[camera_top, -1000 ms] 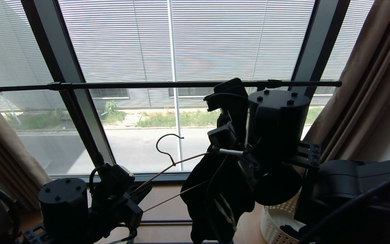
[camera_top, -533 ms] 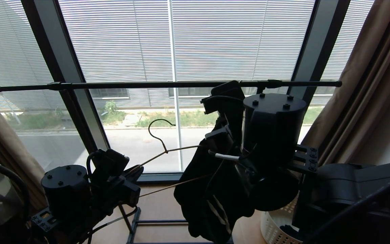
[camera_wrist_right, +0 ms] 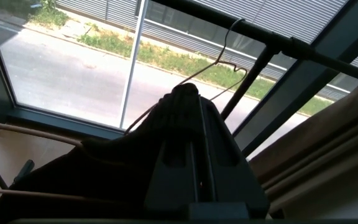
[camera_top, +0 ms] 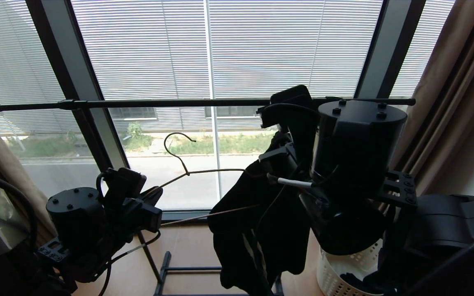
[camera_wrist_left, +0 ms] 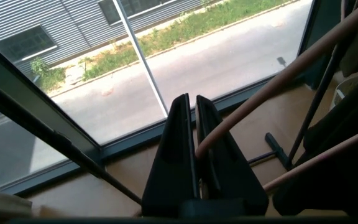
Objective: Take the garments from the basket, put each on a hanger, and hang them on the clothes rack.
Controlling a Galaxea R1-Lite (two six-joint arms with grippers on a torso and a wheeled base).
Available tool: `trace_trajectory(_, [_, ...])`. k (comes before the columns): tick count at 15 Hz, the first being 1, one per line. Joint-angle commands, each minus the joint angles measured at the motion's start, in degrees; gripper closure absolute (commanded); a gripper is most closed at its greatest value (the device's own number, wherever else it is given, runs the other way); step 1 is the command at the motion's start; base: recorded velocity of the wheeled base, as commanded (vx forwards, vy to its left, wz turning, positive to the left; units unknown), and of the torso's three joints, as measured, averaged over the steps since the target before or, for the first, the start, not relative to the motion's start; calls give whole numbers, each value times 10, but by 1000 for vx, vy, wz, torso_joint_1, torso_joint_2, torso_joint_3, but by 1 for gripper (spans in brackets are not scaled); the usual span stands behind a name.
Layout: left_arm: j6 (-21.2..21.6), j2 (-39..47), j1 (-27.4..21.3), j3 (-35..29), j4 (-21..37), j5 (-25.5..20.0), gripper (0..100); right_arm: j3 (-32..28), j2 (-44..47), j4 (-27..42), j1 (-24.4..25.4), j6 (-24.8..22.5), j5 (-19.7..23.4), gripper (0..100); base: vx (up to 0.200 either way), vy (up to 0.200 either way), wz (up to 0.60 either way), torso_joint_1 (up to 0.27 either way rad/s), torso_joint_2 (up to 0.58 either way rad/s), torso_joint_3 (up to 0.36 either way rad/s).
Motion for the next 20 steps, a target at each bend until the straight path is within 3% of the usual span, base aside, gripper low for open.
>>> trace_trajectory(1, [-1,0,-13,2,-1,3,100,-7,5,2,11,-1,0,100,0,0,0,0,0,0])
trace_trajectory(8, [-4,-1,-64,11,-3,39,100,-104,89,4,55,0,-9,100,0,0,0,0,0,0])
trace_trajectory(15, [-8,1,-100,18,-3,55,100,-153,150,4,104,3,-20,100,0,0,0,0,0,0])
trace_trajectory(20, [-8,9,-107,18,-3,55,100,-175,161,4,107,10,-26,100,0,0,0,0,0,0])
